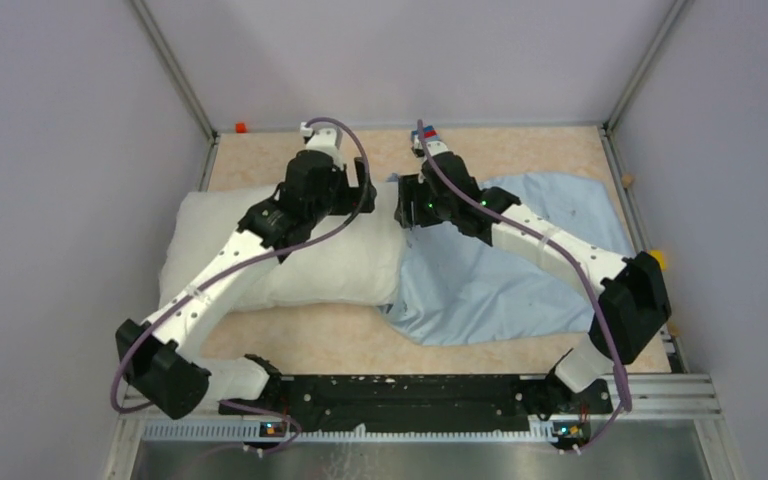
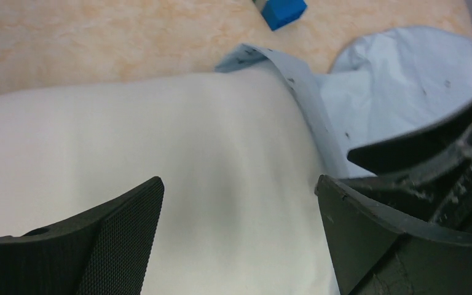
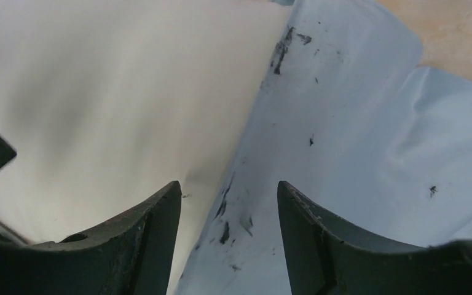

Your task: Put the pillow into the pillowcase

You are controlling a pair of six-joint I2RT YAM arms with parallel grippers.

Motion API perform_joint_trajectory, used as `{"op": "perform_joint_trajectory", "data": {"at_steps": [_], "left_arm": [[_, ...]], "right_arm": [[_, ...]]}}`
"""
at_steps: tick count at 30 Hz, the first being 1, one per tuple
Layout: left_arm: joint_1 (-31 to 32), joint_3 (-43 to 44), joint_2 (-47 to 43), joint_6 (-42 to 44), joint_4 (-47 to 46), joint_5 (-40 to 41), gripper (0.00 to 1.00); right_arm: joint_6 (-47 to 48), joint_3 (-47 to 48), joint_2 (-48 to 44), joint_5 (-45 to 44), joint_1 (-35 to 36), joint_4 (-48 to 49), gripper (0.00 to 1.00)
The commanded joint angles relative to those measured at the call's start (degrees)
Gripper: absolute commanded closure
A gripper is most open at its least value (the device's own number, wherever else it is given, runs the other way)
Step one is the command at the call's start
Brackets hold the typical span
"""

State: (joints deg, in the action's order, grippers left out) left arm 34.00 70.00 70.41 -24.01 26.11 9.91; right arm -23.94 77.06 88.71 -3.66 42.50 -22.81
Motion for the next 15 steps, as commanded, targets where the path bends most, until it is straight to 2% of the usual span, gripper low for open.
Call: {"op": "perform_joint_trajectory", "data": {"at_steps": [1, 4, 6, 8, 9, 13, 15], "left_arm": [[-3.4, 2.9, 7.8, 4.1, -3.6, 3.7, 0.01], [-4.5, 1.3, 12.2, 3.6, -5.8, 3.4, 0.03], [-4.5, -1.5, 13.4, 2.9, -7.4, 2.3, 0.12], [-4.6, -5.7, 12.9, 2.0, -10.5, -0.6, 0.28], [-4.6, -7.6, 12.4, 1.1, -11.5, -2.1, 0.42], [-4.5, -12.6, 10.2, -1.0, -12.7, -8.9, 0.85], [-4.5, -15.7, 8.7, -2.6, -14.0, -12.0, 0.99]], "right_arm": [[1.2, 5.4, 3.7, -5.7, -0.3, 0.1, 0.41], [1.3, 6.3, 6.3, -7.9, -0.4, -0.7, 0.45], [1.3, 6.1, 7.0, -9.0, -0.4, -0.9, 0.54], [1.3, 6.0, 7.0, -9.9, -0.4, -0.9, 0.64], [1.4, 6.1, 6.9, -10.4, -0.4, -1.0, 0.7], [1.6, 8.4, 7.0, -11.0, -0.3, -1.5, 1.0], [1.5, 10.7, 7.4, -9.7, 0.1, -1.8, 1.0]]}}
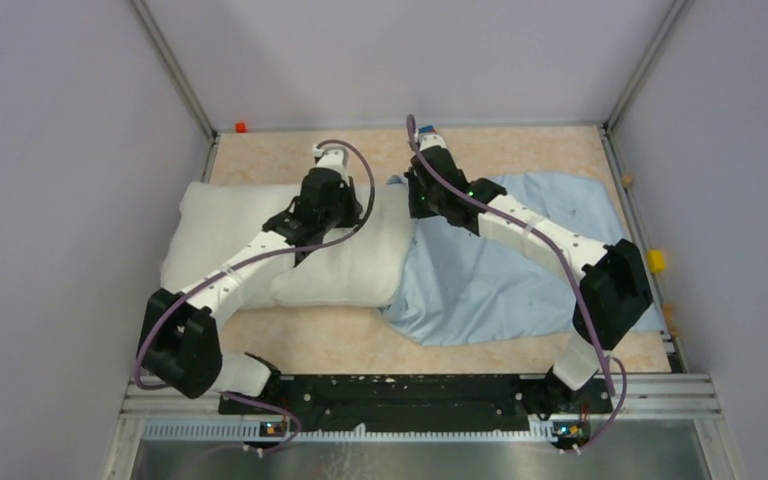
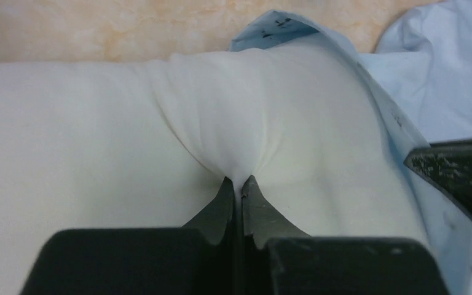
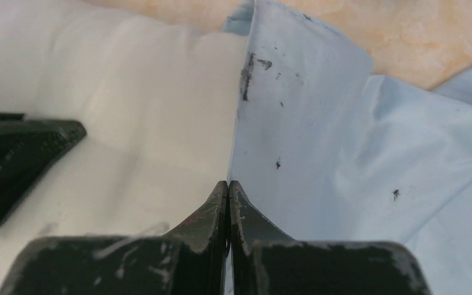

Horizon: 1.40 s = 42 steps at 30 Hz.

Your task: Put the pillow into the pillowcase

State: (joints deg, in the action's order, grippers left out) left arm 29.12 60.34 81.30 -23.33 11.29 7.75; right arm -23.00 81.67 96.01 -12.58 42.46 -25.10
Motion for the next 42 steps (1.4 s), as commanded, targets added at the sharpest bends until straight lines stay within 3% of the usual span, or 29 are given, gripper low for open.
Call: {"op": "perform_joint_trajectory", "data": {"at_steps": [1, 5, 9, 14, 21, 22, 25, 29, 34, 39, 42], "left_arm": [[0.4, -7.6, -3.1, -4.1, -0.2, -11.1, 1.0], [0.4, -13.3, -6.0, -7.7, -3.8, -14.9, 1.0], [0.4, -18.3, -8.6, -13.3, -10.3, -19.9, 1.0], [0.5, -22.8, -11.1, -19.9, -17.2, -21.2, 1.0], [0.5, -22.0, -12.8, -18.3, -15.2, -19.9, 0.99], [0.5, -21.0, -12.9, -17.4, -14.0, -19.8, 0.96], [0.4, -17.4, -14.2, -13.6, -7.2, -17.9, 0.78], [0.4, -12.1, -18.5, -8.2, 1.9, -11.9, 0.55], [0.4, -7.4, -25.2, -3.7, 8.7, 0.1, 0.27], [0.3, -0.6, -24.3, 2.1, 19.6, 10.3, 0.02], [-0.4, -0.5, -23.7, 5.4, 23.6, 14.2, 0.01]], "right_arm": [[0.6, 7.2, 0.3, -0.1, 0.7, 0.5, 1.0], [-0.4, 12.4, 1.5, 2.3, 4.9, -0.1, 1.0], [-4.7, 12.8, 1.4, 9.9, 8.1, 5.3, 1.0], [-8.9, 5.8, 1.2, 13.8, 7.3, 10.1, 1.0], [-9.3, -3.4, -4.5, 12.8, 4.9, 10.3, 1.0], [-9.2, -3.9, -5.0, 12.8, 4.6, 9.9, 0.98], [-8.5, -4.4, -6.9, 10.6, 4.5, 8.4, 0.74], [-6.8, -4.0, -9.4, 8.7, 4.5, 6.7, 0.53], [-5.2, -2.0, -10.3, 5.2, 4.5, 3.1, 0.44], [-4.7, -4.3, -12.4, 1.3, 5.3, 0.5, 0.41], [-4.4, -6.2, -13.6, -2.9, 6.5, -1.8, 0.39]]}}
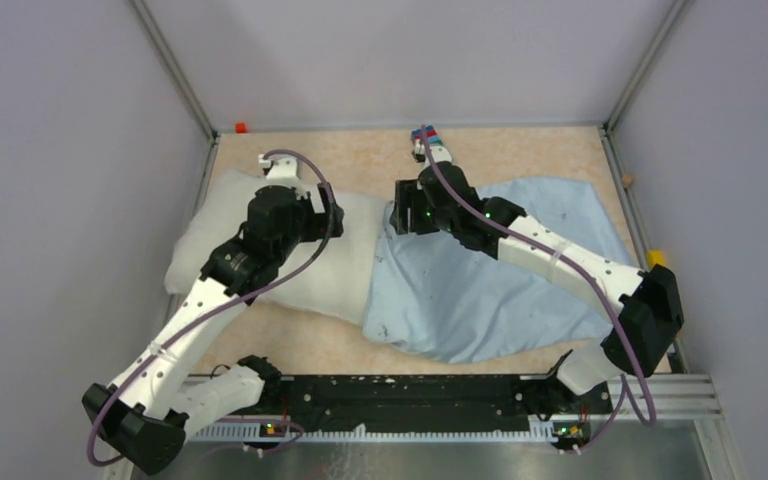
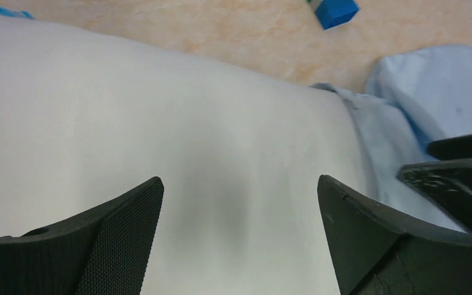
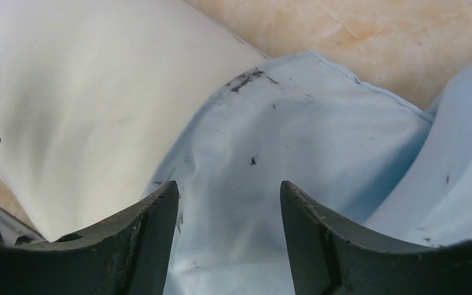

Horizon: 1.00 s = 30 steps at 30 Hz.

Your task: Put the pillow into the pillowcase

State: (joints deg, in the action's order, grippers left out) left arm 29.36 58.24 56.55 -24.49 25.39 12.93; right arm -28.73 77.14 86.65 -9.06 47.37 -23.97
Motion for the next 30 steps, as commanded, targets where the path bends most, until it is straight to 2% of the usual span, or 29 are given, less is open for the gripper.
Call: {"op": "perform_joint_trajectory", "data": {"at_steps": [1, 5, 7, 8, 10, 11, 12, 14, 16, 23, 26, 30], "left_arm": [[-1.0, 1.1, 1.5, 7.1, 10.6, 9.7, 0.01], [-1.3, -2.6, 3.2, 6.9, 11.6, 9.8, 0.01], [-1.2, -5.3, 3.5, 6.1, 9.8, 6.4, 0.08], [-1.3, -6.5, 3.8, 6.1, 8.8, 3.1, 0.15], [-1.1, -8.0, 4.7, 4.3, 7.1, -4.4, 0.39], [-1.0, -8.5, 5.2, 2.8, 6.1, -8.1, 0.58], [-0.6, -8.9, 5.7, 1.4, 4.7, -11.4, 0.71], [1.0, -9.8, 5.9, -1.2, 1.1, -16.6, 0.89], [2.4, -9.8, 6.2, -3.3, -2.3, -18.6, 1.0], [2.9, -6.7, 11.9, -7.0, -9.6, -24.0, 1.0], [2.8, -6.0, 14.7, -8.6, -10.0, -22.3, 1.0], [2.5, -5.9, 16.2, -10.7, -9.8, -19.1, 1.0]], "right_arm": [[1.1, -2.8, -4.6, -7.3, 1.6, -3.1, 0.38], [-0.1, -7.1, -4.2, -9.1, 1.5, -2.2, 0.35], [-0.3, -9.1, -3.3, -6.7, 0.7, 0.6, 0.36], [-0.4, -9.8, -2.6, -5.2, 0.0, 2.0, 0.37], [-0.1, -9.8, -0.6, -2.6, -1.9, 4.6, 0.38], [0.4, -9.0, 1.1, -1.9, -3.3, 5.6, 0.39], [1.1, -7.7, 2.4, -1.4, -4.3, 6.5, 0.39], [2.6, -4.0, 5.6, -0.6, -5.9, 7.5, 0.39], [4.1, 0.7, 9.1, -0.1, -6.8, 7.8, 0.4], [7.9, 16.0, 16.4, -2.3, -7.2, 1.8, 0.39], [8.3, 16.7, 13.4, -5.4, -7.1, -1.3, 0.37], [8.8, 11.5, 3.6, -11.9, -4.5, -4.3, 0.35]]}}
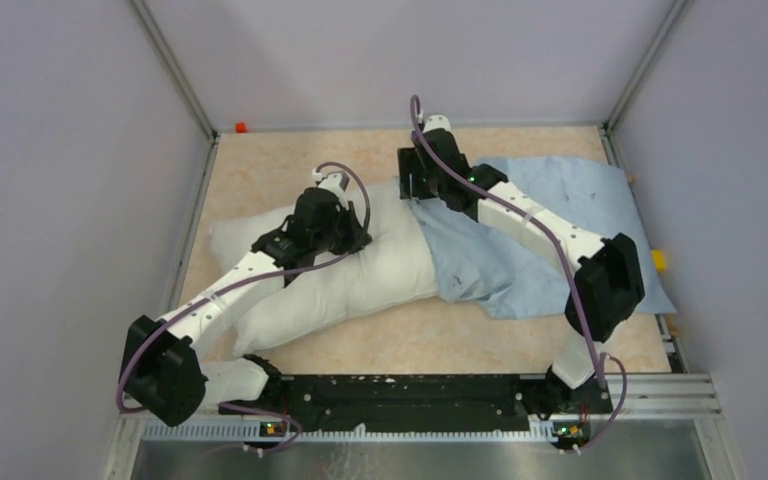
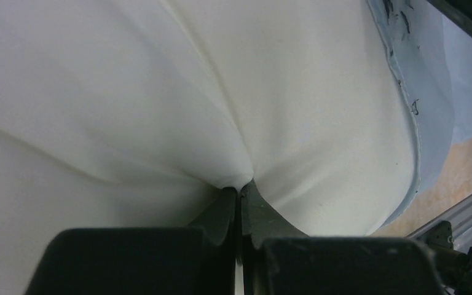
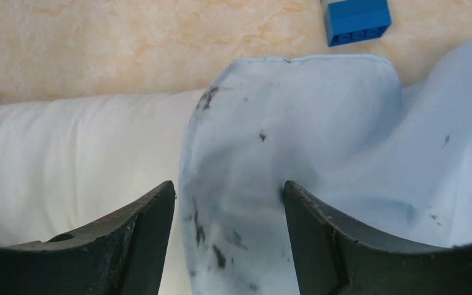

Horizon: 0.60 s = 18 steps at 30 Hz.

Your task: Put the pillow into the pillowcase

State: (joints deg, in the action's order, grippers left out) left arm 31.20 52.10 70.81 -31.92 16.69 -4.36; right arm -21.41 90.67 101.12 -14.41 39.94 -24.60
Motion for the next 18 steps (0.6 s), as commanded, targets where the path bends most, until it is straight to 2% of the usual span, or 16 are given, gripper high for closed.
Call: {"op": "perform_joint_trajectory", "data": {"at_steps": [1, 5, 8, 13, 18], "left_arm": [[0.6, -0.1, 1.8, -3.5, -1.8, -1.8, 1.0], [0.4, -0.6, 1.9, -4.2, -2.8, -1.5, 1.0], [0.2, -1.1, 1.9, -4.5, -3.3, -1.8, 1.0], [0.2, -1.6, 1.9, -4.7, -3.8, -2.2, 1.0], [0.1, -2.5, 1.4, -4.6, -4.1, -2.2, 1.0]], "right_arm": [[1.4, -4.7, -13.7, -8.4, 4.2, -4.2, 0.34], [-1.9, -10.8, -22.5, -16.8, 11.8, -9.4, 0.33], [-8.2, -14.6, -26.5, -22.6, 18.2, -16.0, 0.34], [-22.7, -21.3, -28.4, -27.7, 27.2, -24.5, 0.36], [-31.4, -27.8, -27.9, -26.7, 29.3, -24.6, 0.38]]}}
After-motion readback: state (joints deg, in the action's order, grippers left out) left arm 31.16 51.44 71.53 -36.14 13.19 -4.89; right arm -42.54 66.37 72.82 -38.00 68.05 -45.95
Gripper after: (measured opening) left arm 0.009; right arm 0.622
